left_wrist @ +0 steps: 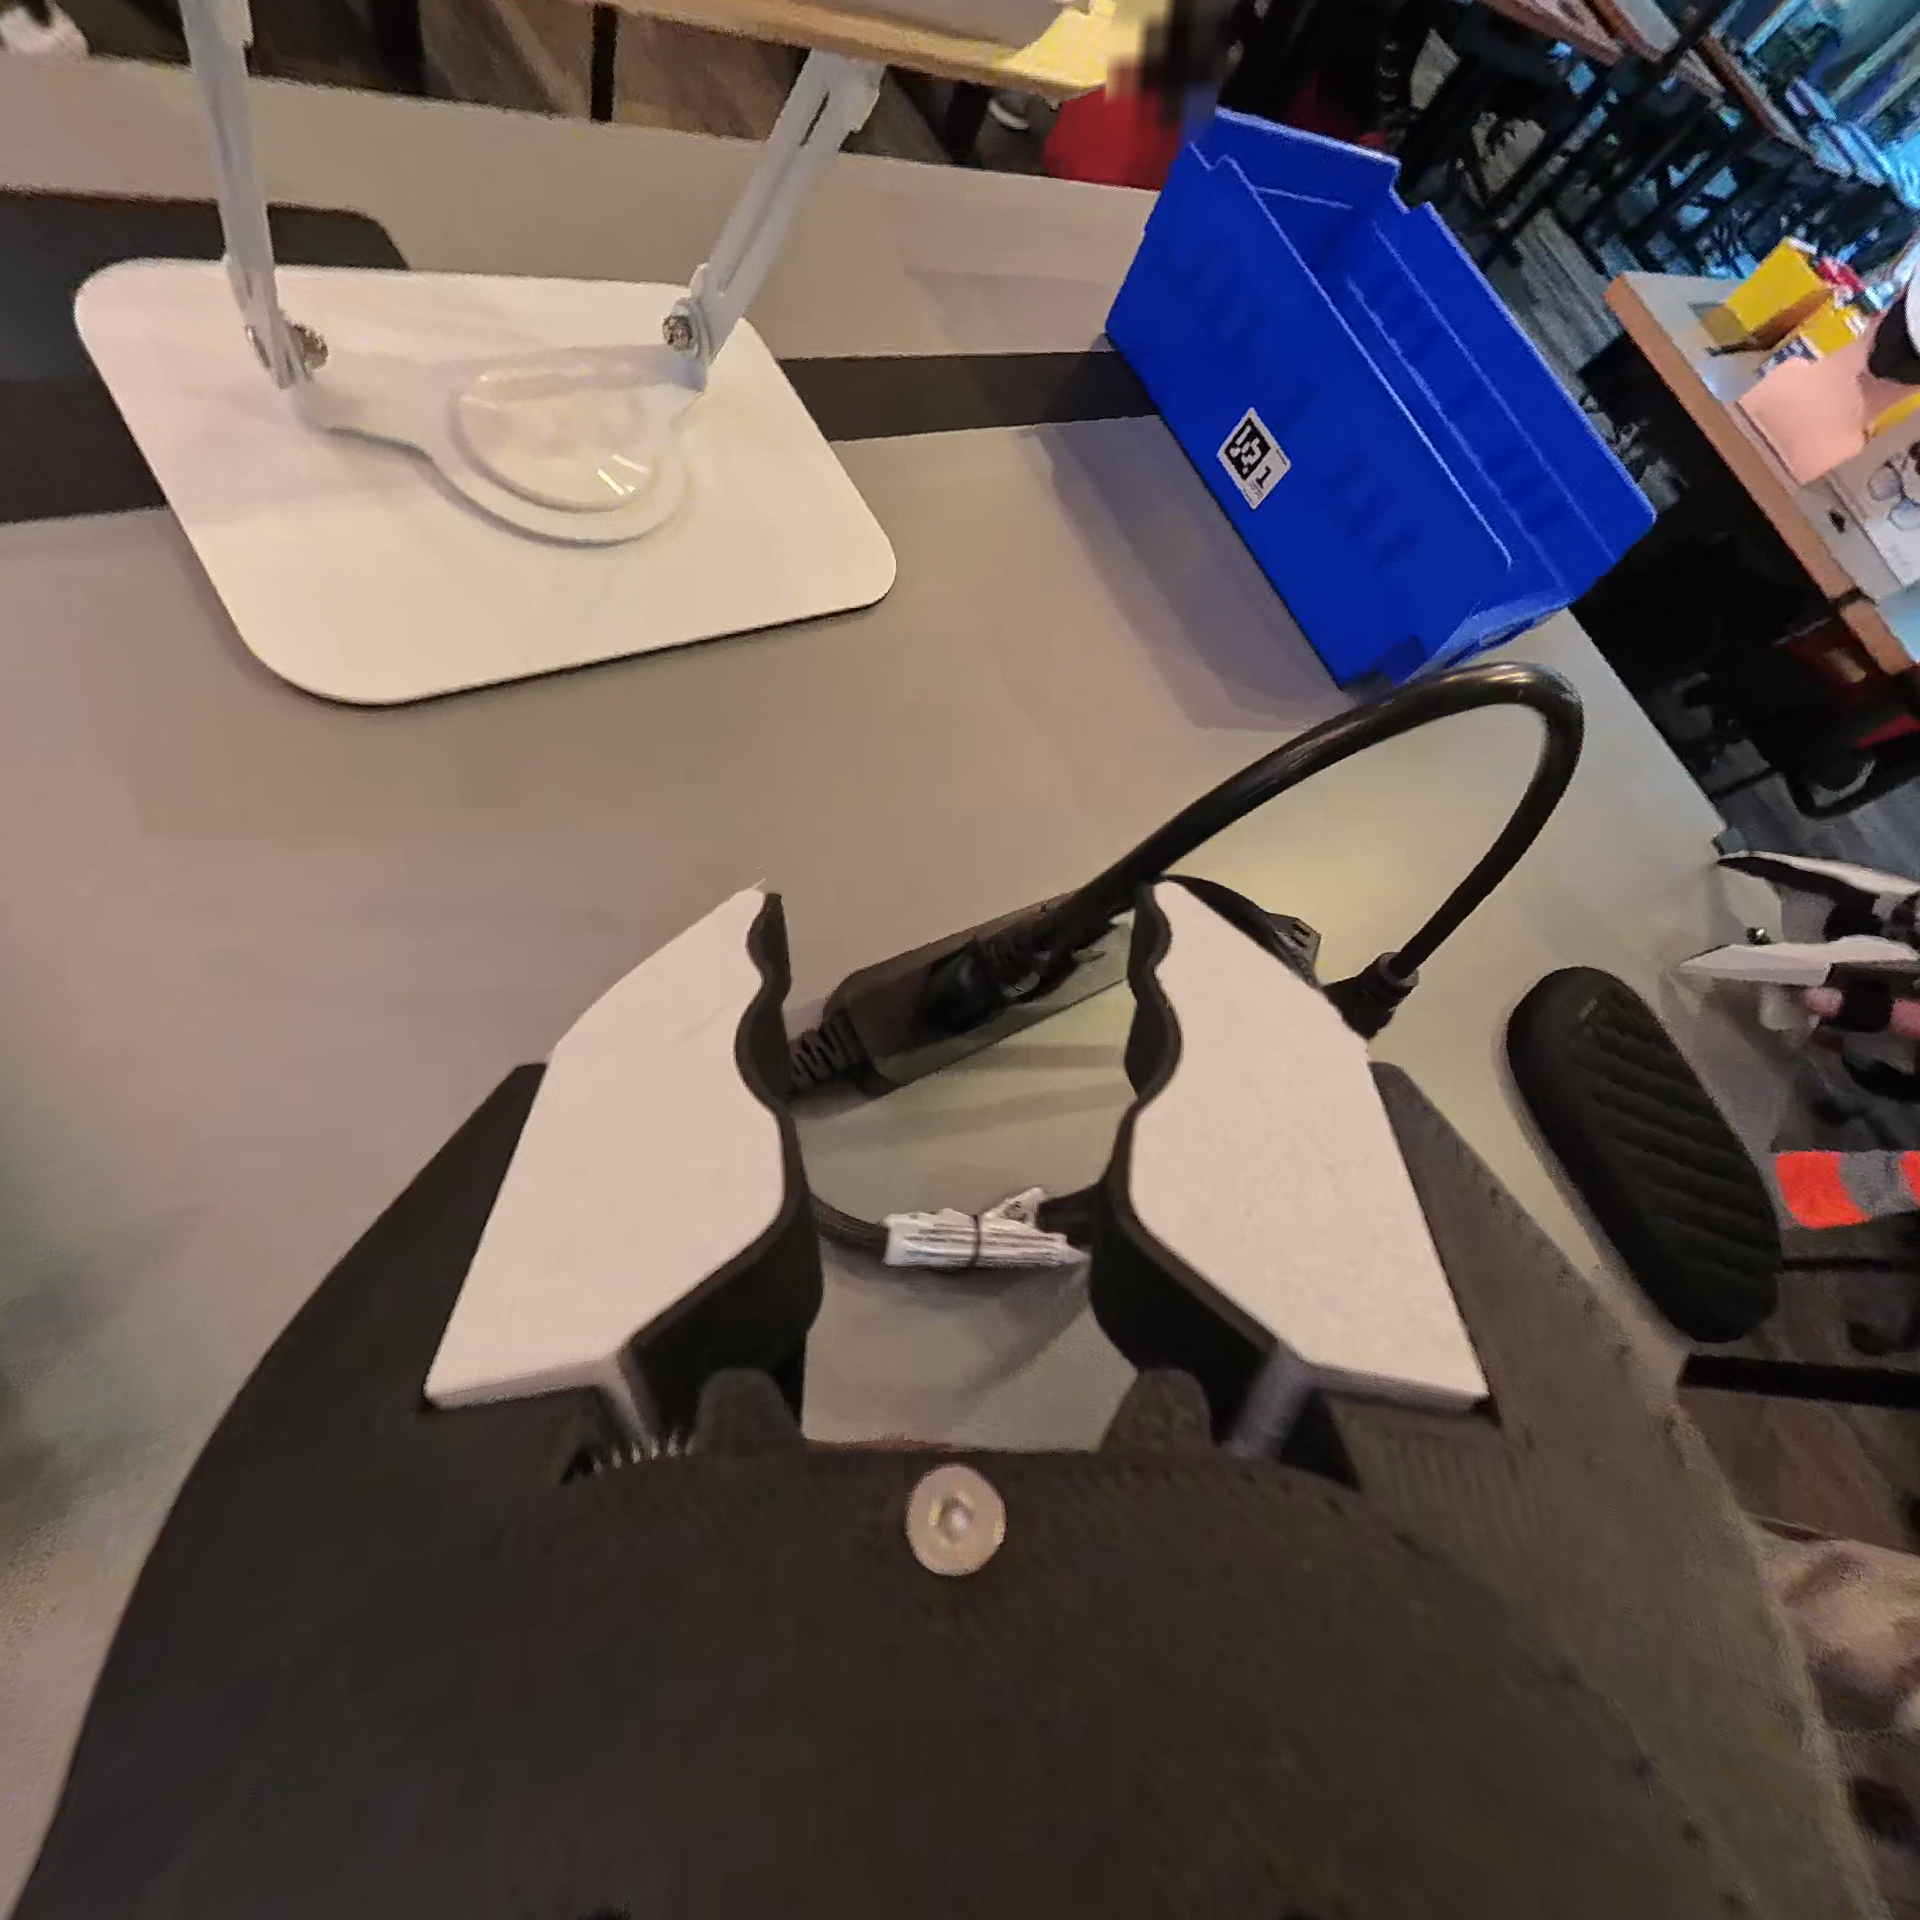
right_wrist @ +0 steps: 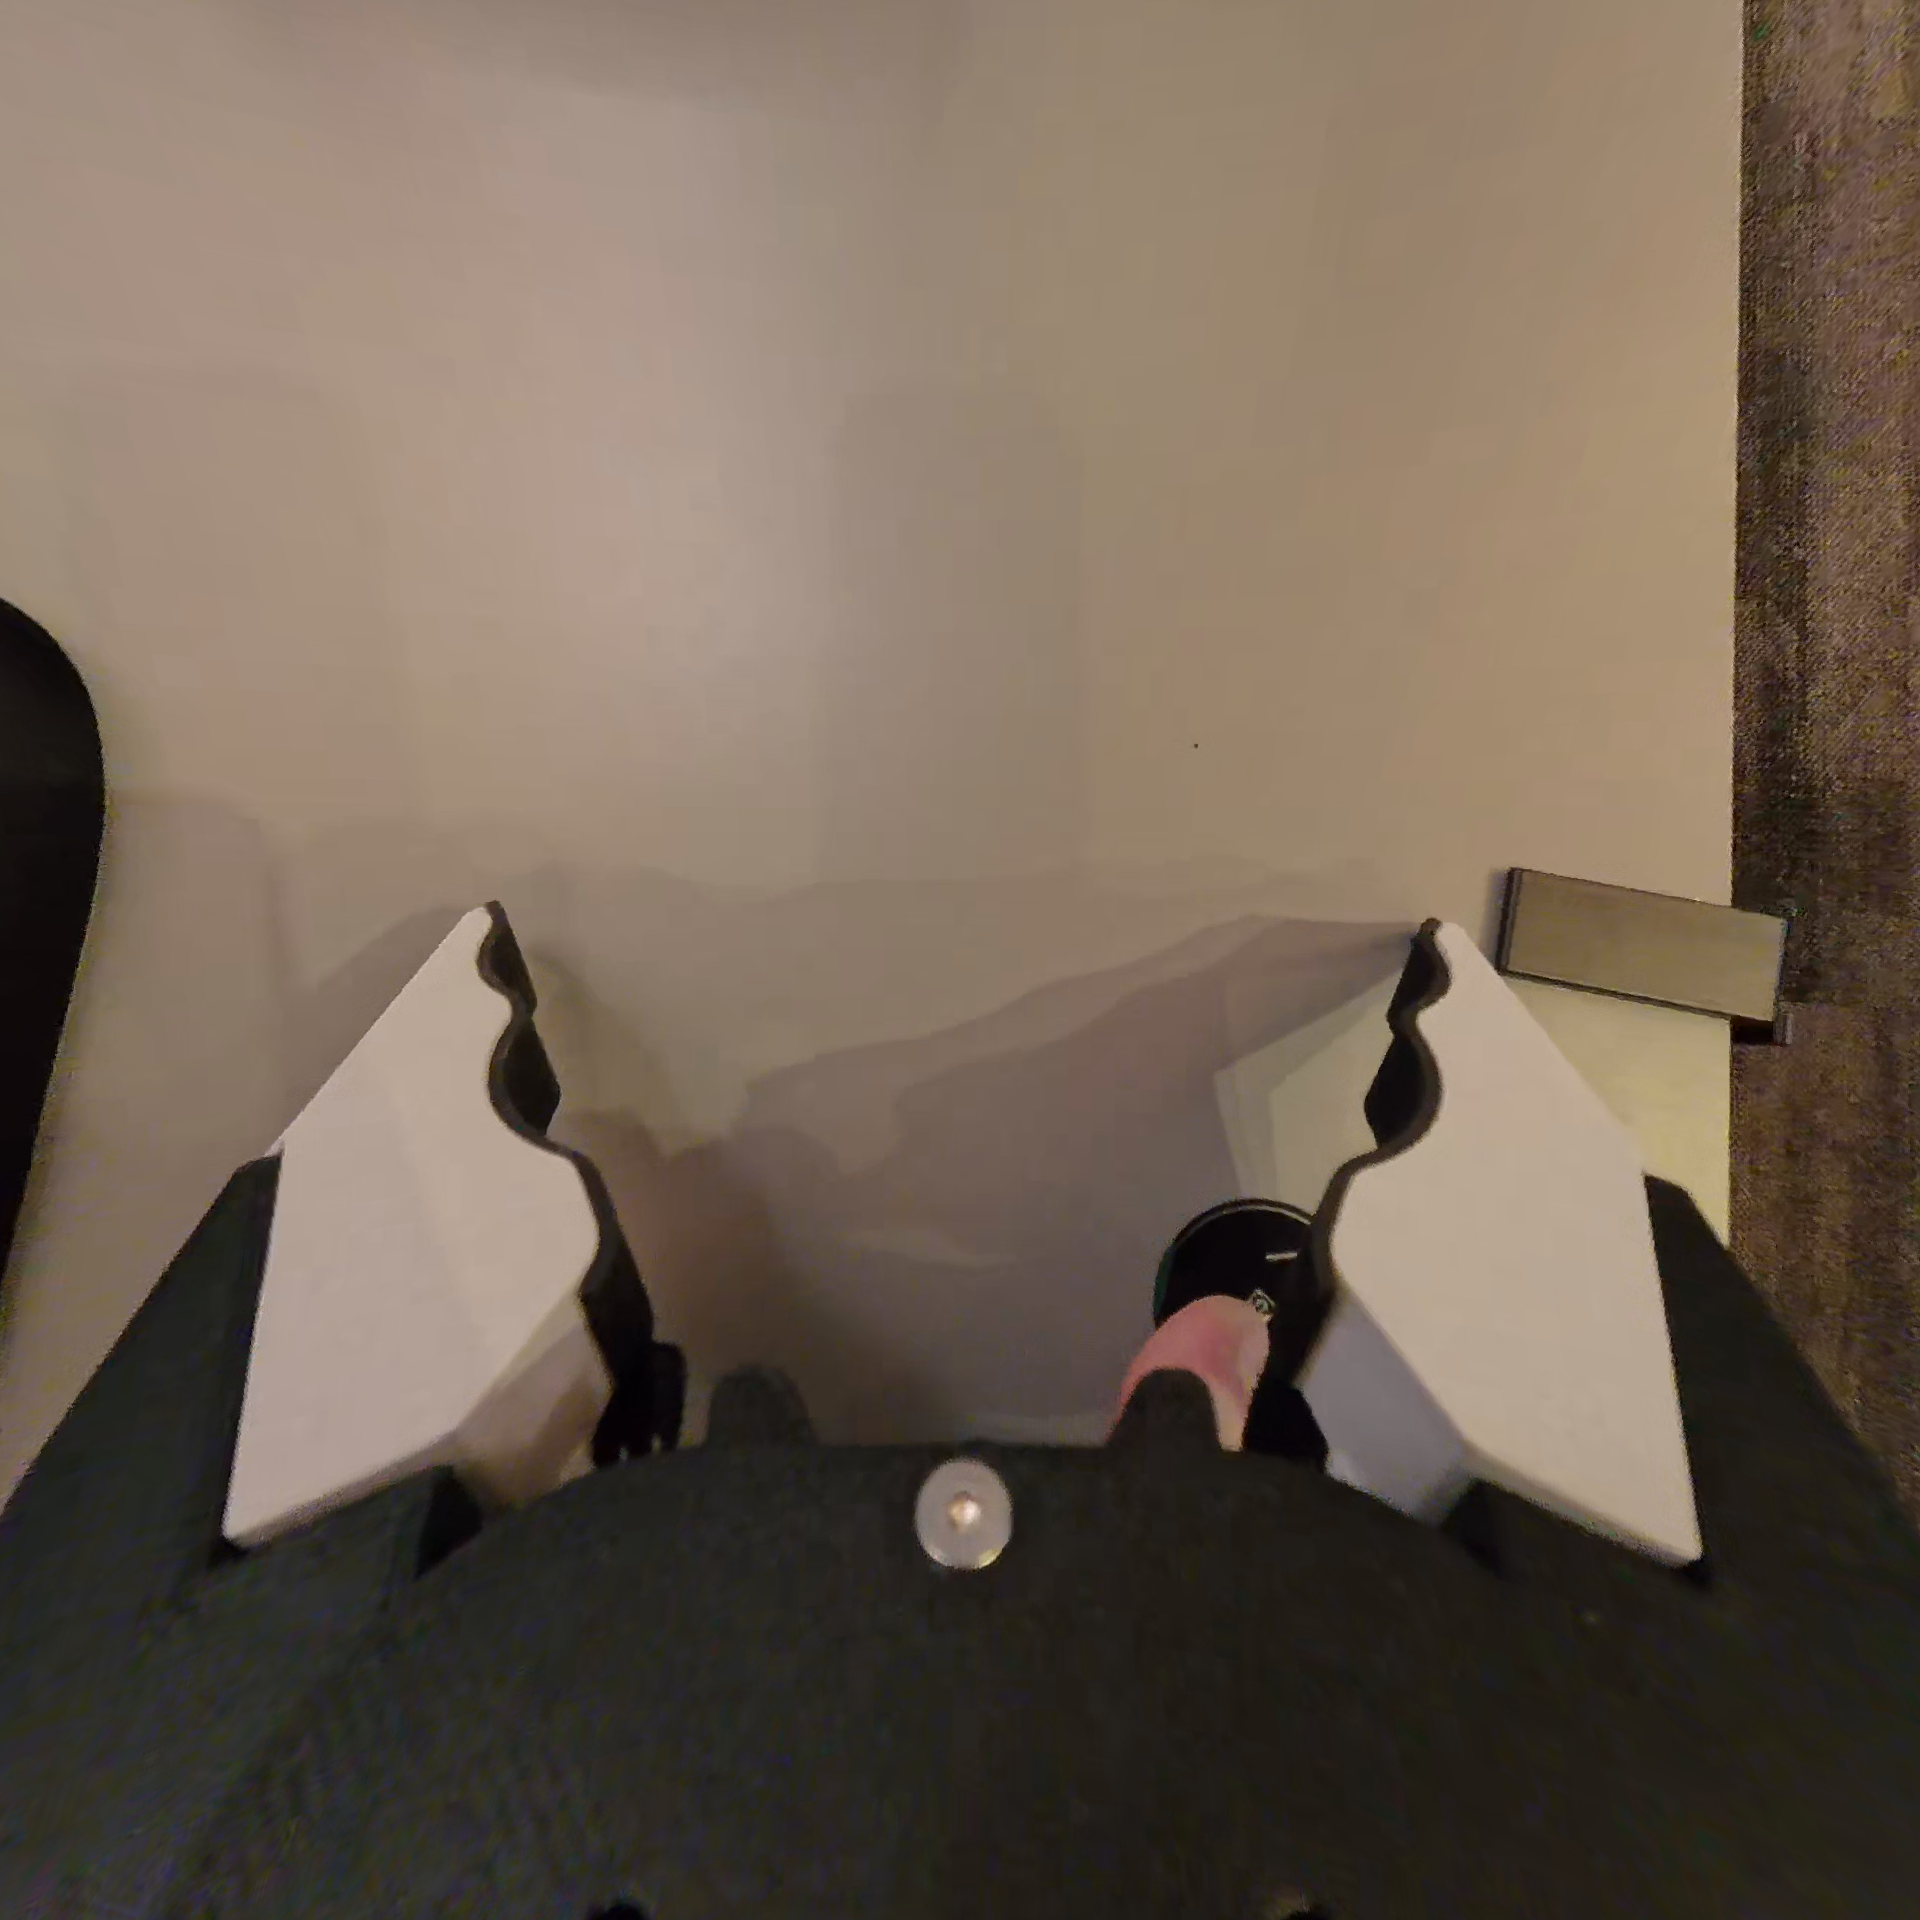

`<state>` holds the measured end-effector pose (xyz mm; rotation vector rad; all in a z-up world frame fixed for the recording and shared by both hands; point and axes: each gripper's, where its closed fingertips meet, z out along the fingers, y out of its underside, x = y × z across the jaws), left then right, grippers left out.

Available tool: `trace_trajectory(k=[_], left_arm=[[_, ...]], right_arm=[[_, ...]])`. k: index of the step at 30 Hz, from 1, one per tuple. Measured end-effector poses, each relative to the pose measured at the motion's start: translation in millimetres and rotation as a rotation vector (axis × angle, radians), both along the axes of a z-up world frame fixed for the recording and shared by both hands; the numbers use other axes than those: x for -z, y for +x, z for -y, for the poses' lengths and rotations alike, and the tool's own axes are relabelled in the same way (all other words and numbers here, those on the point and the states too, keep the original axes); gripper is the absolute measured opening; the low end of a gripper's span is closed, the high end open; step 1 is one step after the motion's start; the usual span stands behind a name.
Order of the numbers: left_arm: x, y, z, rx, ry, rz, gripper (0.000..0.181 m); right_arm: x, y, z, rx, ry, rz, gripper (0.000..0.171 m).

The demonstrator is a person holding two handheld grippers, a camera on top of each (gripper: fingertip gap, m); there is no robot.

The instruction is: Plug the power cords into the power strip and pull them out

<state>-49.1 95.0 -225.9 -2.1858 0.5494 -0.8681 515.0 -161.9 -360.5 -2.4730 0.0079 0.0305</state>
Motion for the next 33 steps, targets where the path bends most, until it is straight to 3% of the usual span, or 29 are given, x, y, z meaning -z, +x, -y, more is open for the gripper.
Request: trace_trajectory(k=[11, 22, 33], left_arm=[[-8.3, -9.7, 41.3, -0.076, -0.062, -0.026, 0.056], [-17.5, -39.1, 59.2, -0.180, -0.063, -0.030, 0.057], [-25.3, -15.4, 75.1, -0.088, -0.027, -0.064, 0.056]], right_arm=[[-12.9, 4.5, -2.0, 0.023, -0.010, 0.034, 0.149], [-27.0, 5.0, -2.7, 0.027, -0.020, 0.033, 0.147], [-41.5, 5.6, -2.6, 0.031, -0.006, 0.033, 0.145]])
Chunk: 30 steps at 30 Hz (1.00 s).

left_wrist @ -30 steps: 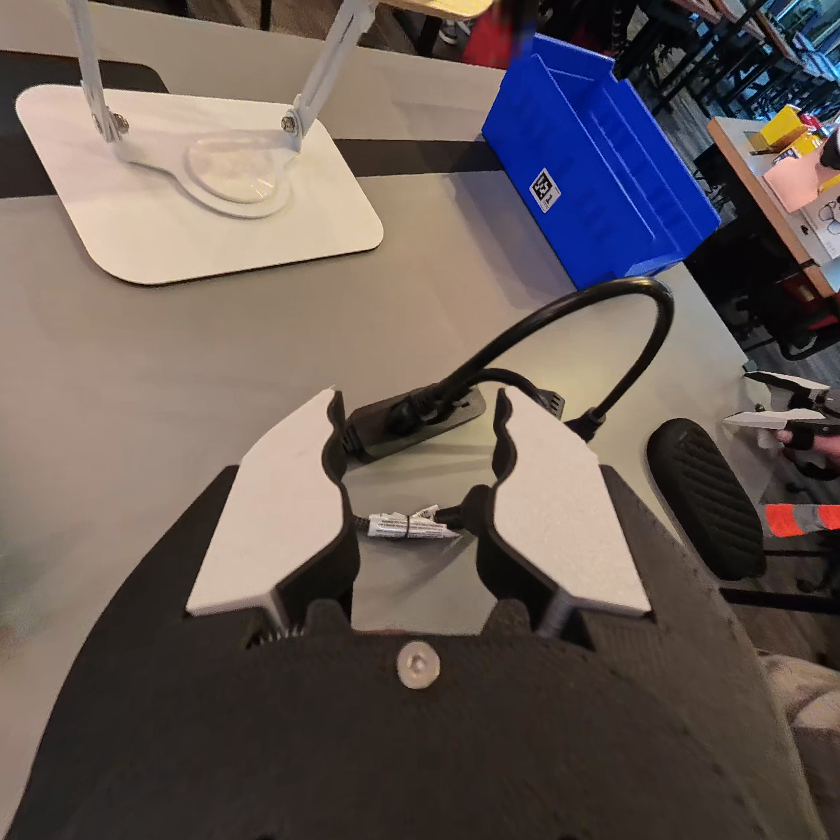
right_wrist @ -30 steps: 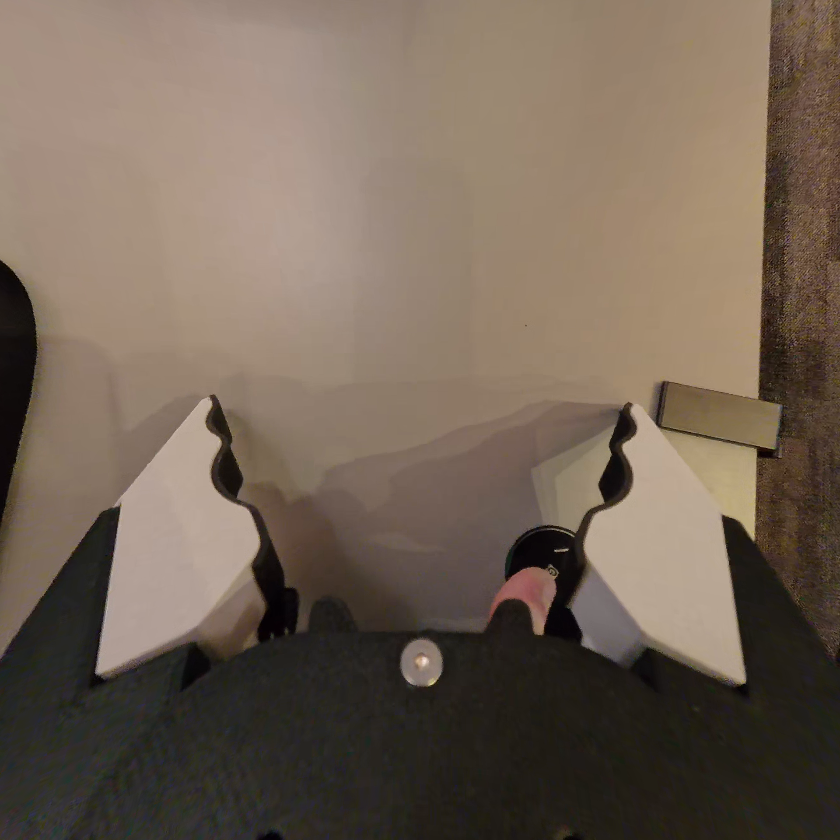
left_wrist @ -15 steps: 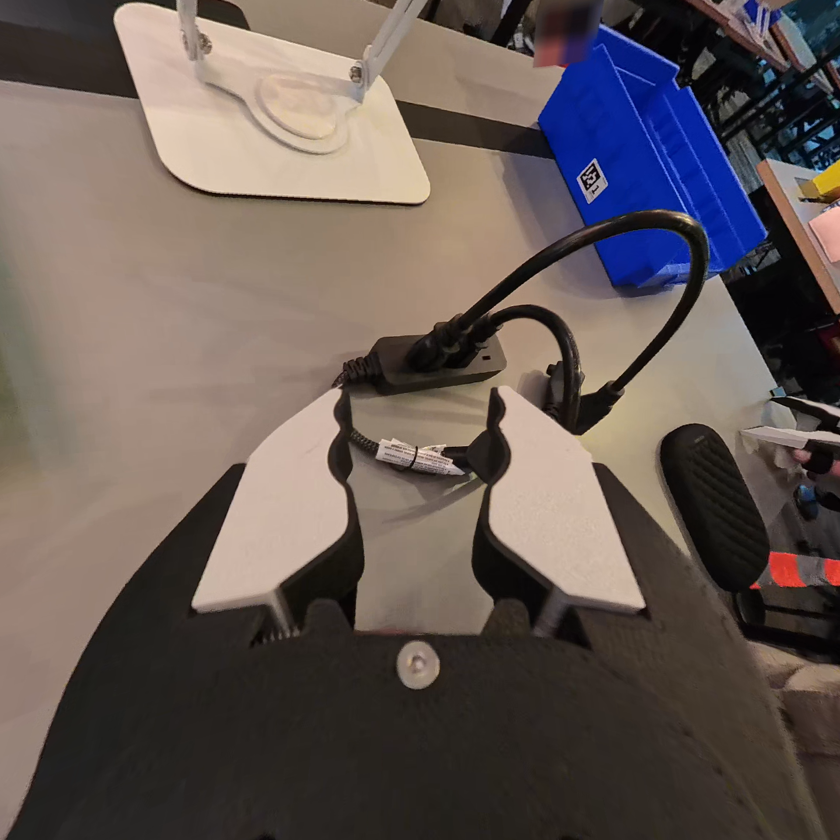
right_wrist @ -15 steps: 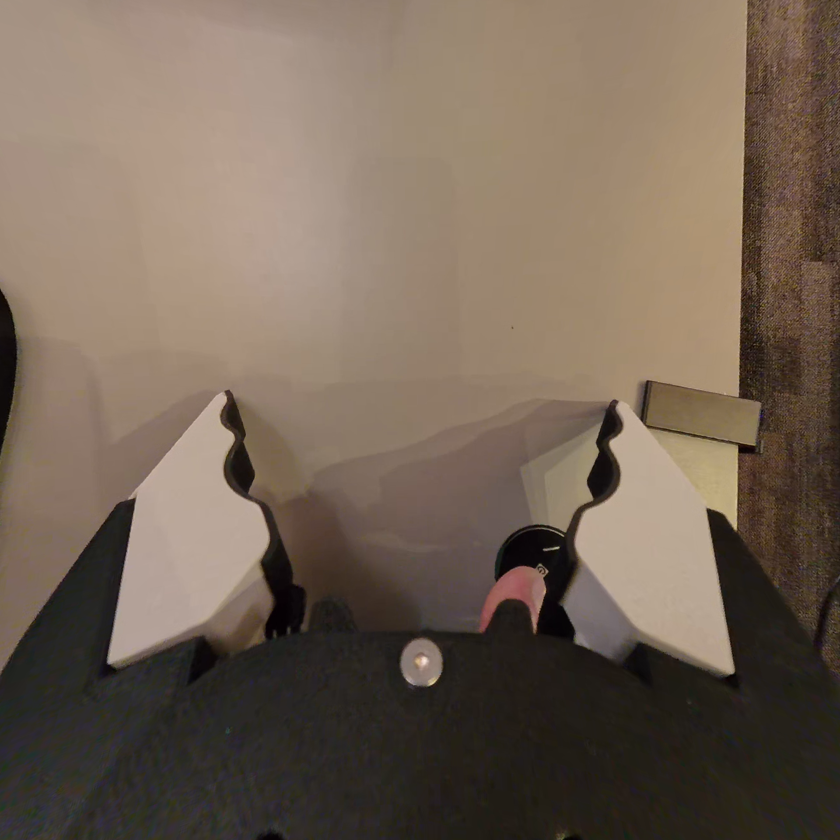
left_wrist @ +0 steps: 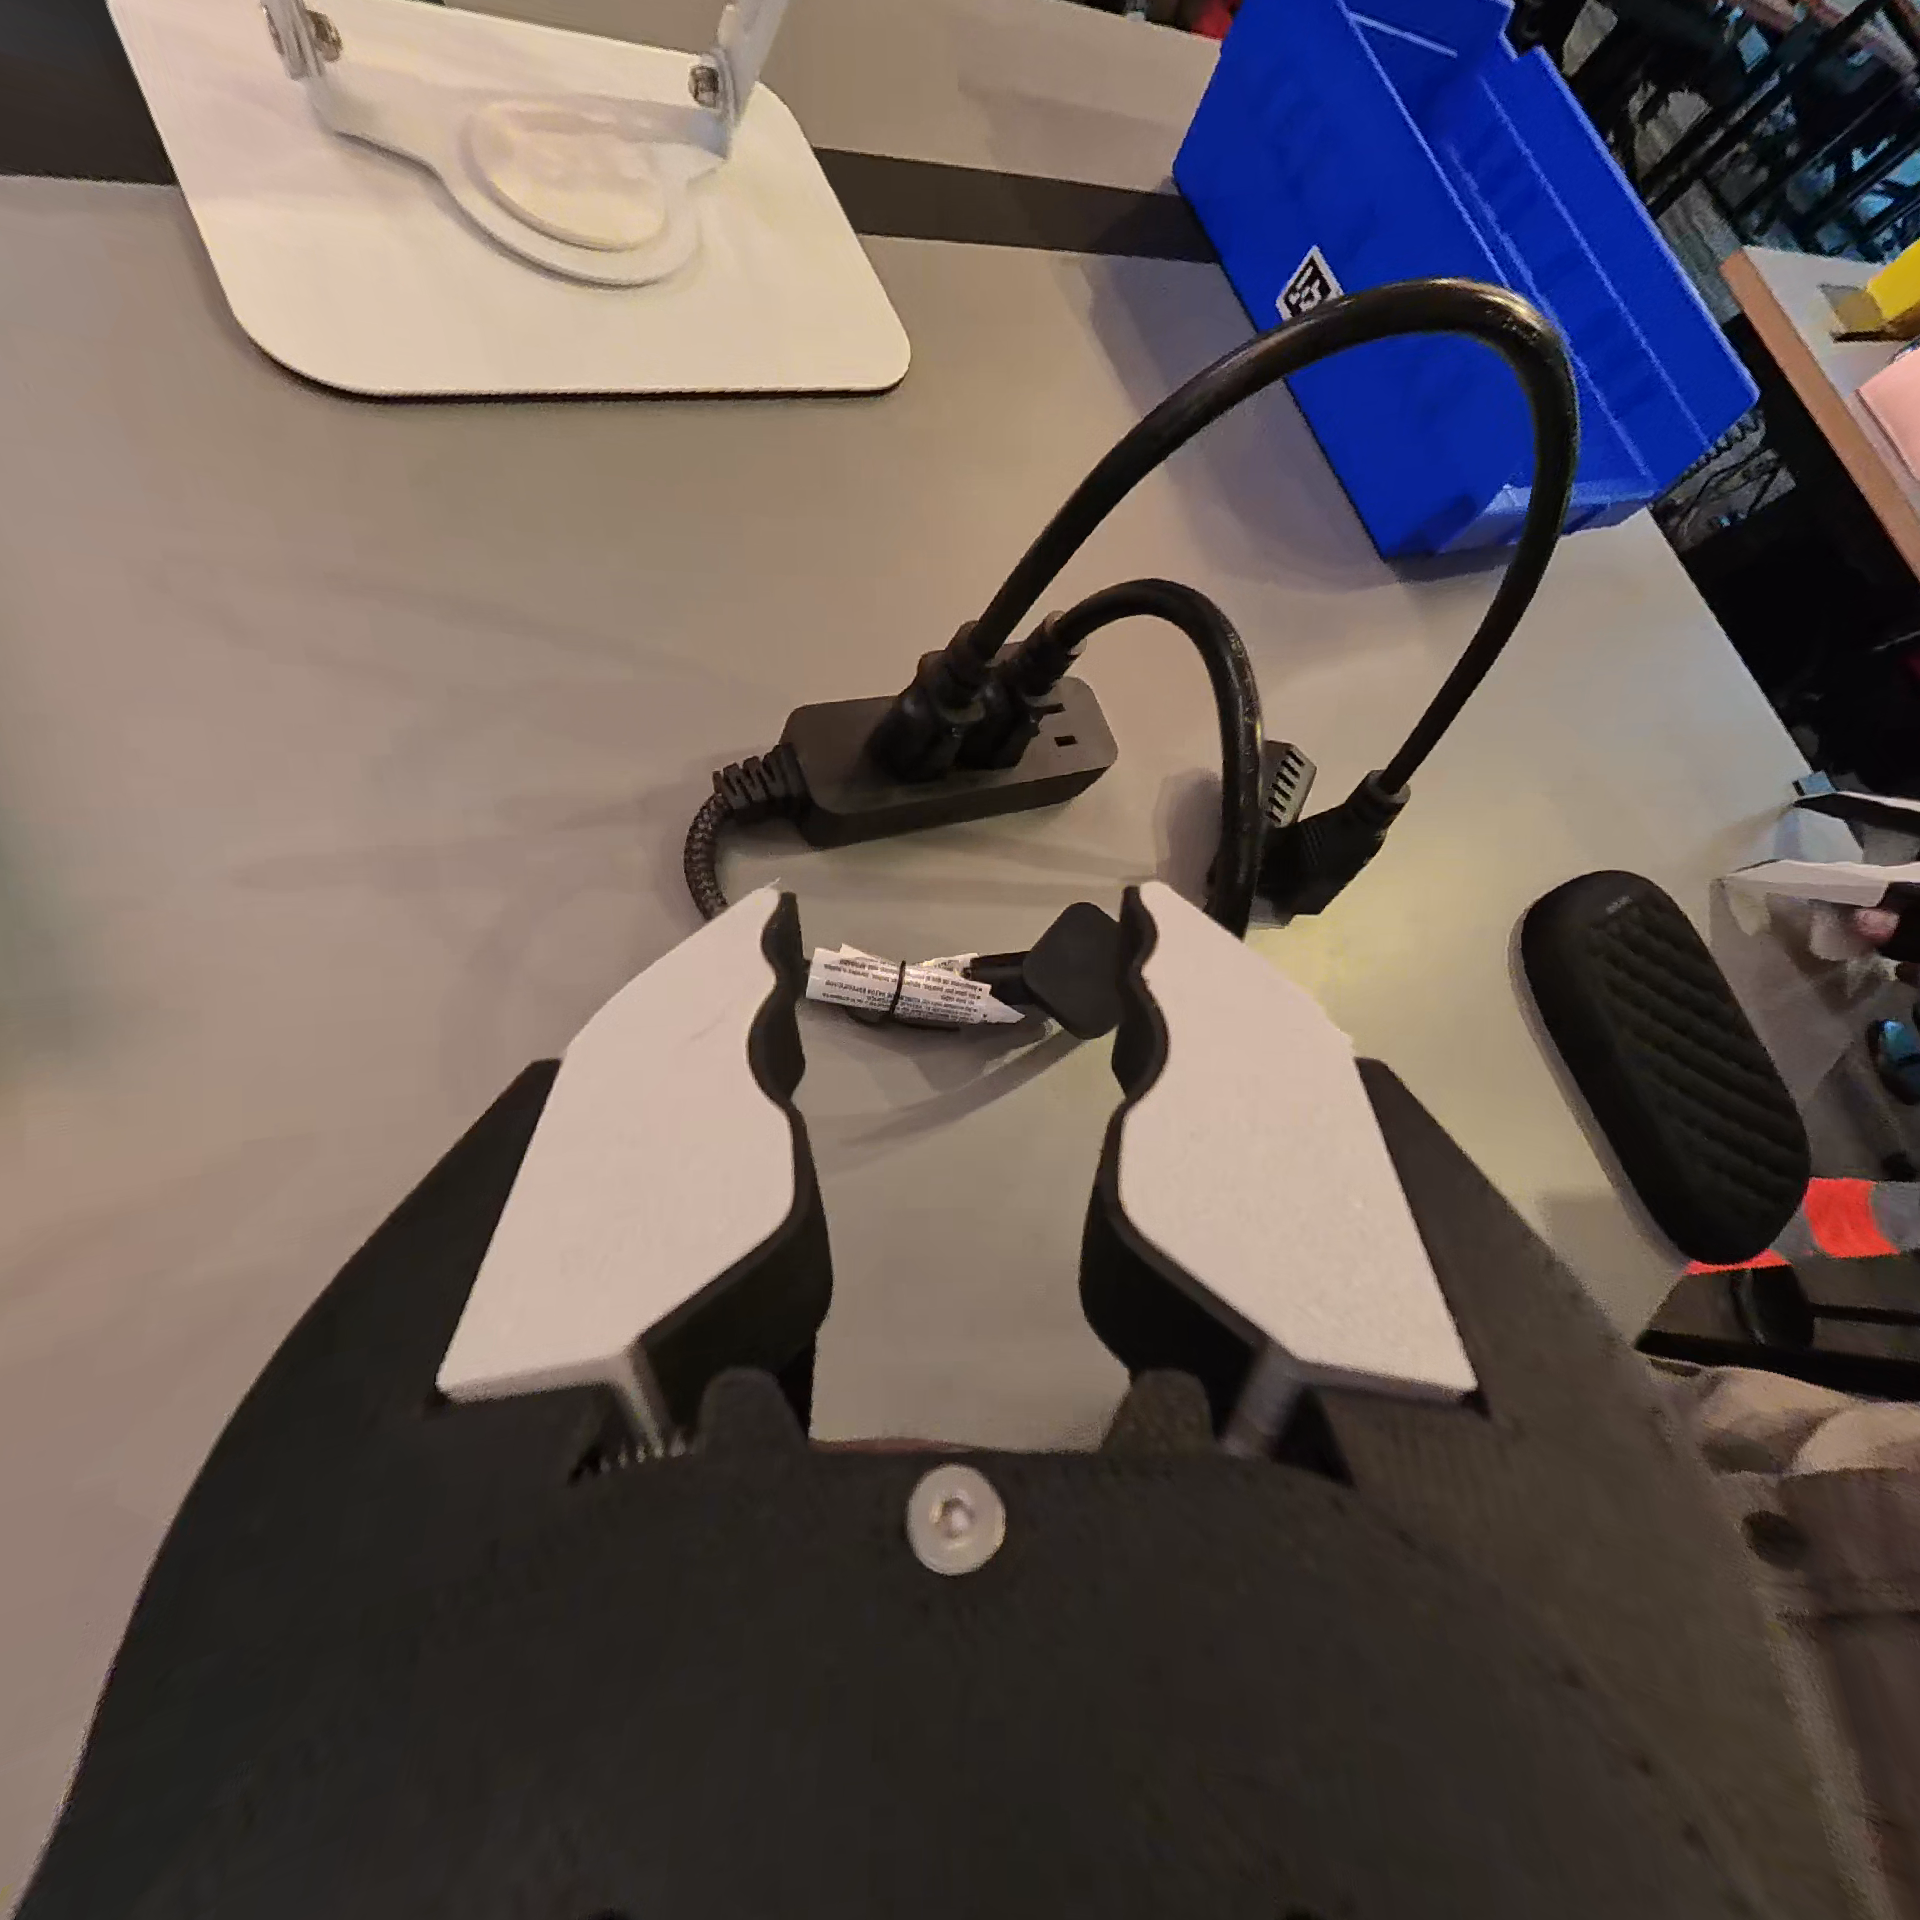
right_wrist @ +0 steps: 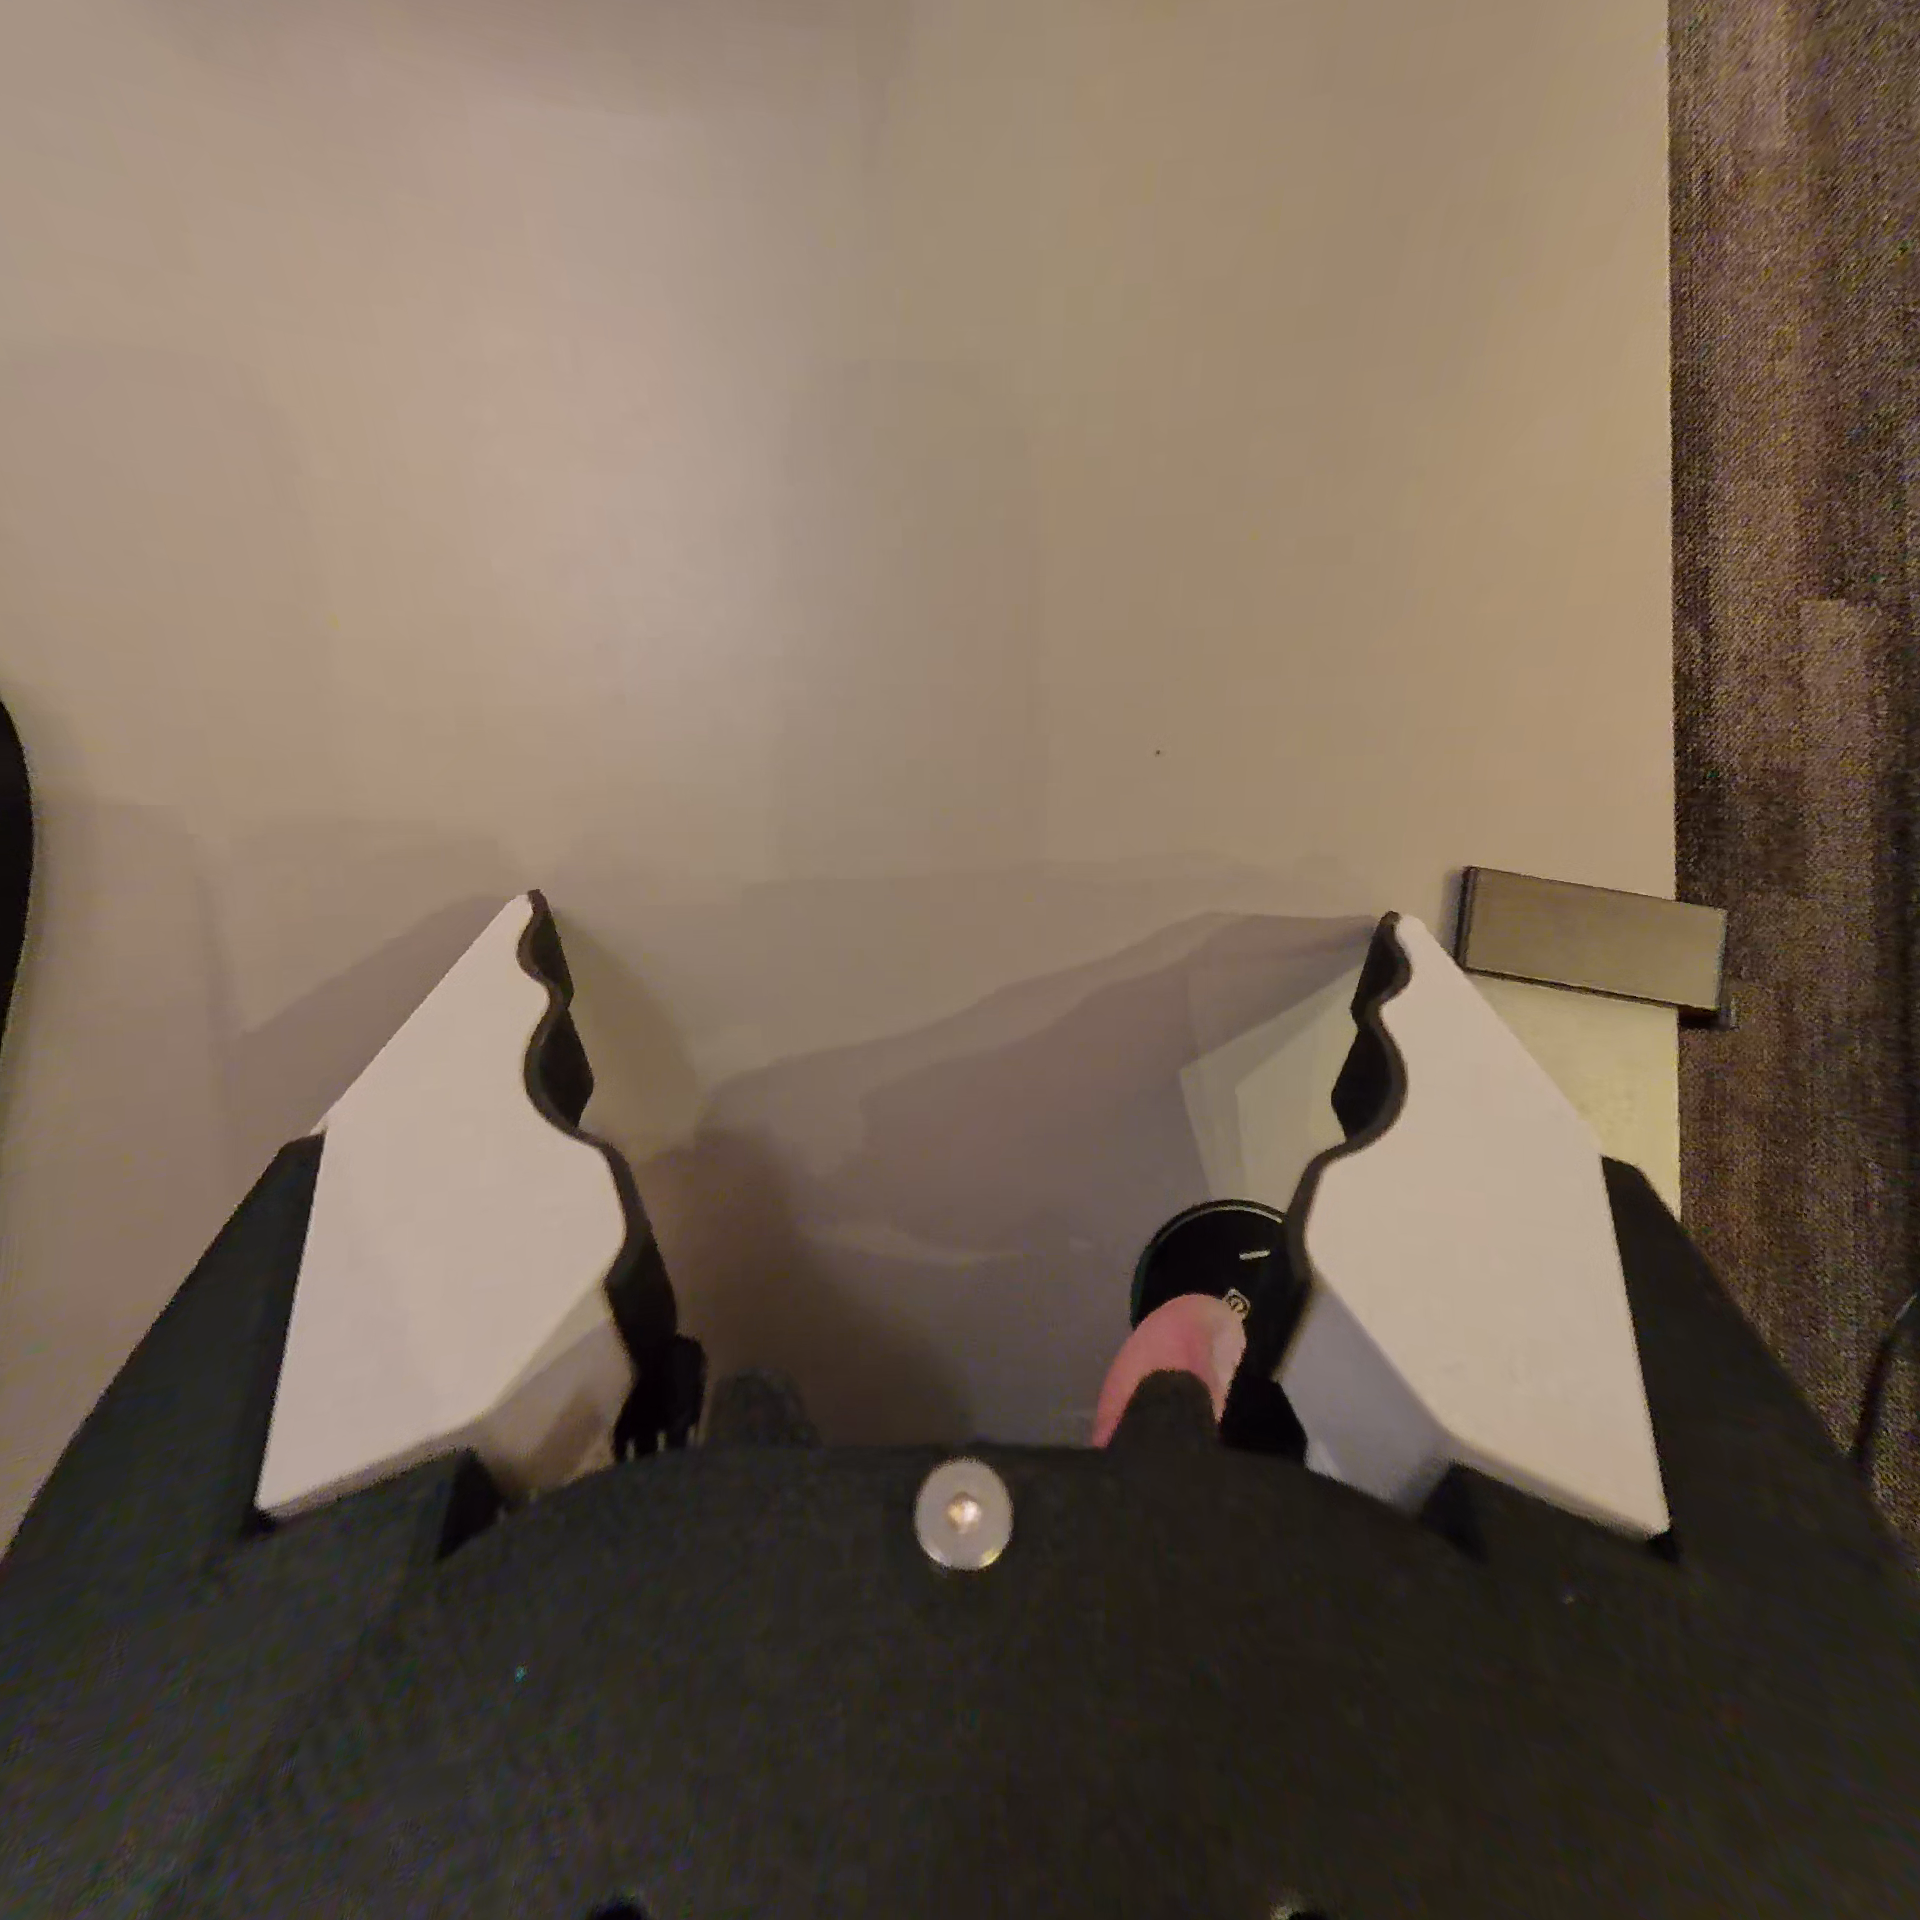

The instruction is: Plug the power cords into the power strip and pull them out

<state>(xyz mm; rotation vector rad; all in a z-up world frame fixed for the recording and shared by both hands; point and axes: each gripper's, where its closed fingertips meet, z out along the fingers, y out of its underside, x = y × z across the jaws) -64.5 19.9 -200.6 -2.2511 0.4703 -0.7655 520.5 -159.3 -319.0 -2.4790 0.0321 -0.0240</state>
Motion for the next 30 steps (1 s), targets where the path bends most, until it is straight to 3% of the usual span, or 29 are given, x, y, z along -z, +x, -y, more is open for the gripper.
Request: trace_trajectory(k=[10, 15, 19, 25, 30], left_arm=[[12.5, -18.4, -6.9, -0.002, 0.006, -0.111, 0.054], [20.1, -71.3, 8.3, -0.135, 0.013, -0.267, 0.050], [46.8, -100.7, 39.1, -0.168, -0.065, -0.364, 0.049], [76.4, -115.7, 56.0, -0.202, -0.052, -0.476, 0.050], [74.3, -118.7, 51.9, -0.236, -0.042, -0.500, 0.049]], right_arm=[[-13.1, 0.1, 0.1, 0.001, 0.009, 0.000, 0.143], [-19.6, -0.4, 0.1, 0.000, 0.013, 0.001, 0.142], [-25.4, -1.7, -0.2, -0.005, 0.026, 0.003, 0.139], [-33.2, -2.0, -0.3, -0.008, 0.029, 0.003, 0.138], [-39.7, -2.2, 0.0, -0.009, 0.035, 0.003, 0.137]])
